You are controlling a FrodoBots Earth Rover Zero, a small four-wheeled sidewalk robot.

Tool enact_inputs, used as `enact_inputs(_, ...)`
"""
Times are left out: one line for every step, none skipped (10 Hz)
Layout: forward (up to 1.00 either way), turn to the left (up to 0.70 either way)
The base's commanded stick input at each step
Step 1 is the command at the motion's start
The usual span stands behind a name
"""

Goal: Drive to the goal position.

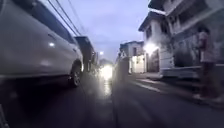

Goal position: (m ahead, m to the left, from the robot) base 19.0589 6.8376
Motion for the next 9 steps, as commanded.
enact_inputs(0.7, 0.0)
enact_inputs(0.7, 0.0)
enact_inputs(0.7, 0.0)
enact_inputs(0.23, 0.0)
enact_inputs(0.7, 0.0)
enact_inputs(0.7, 0.0)
enact_inputs(0.7, 0.0)
enact_inputs(0.7, 0.0)
enact_inputs(0.7, 0.0)
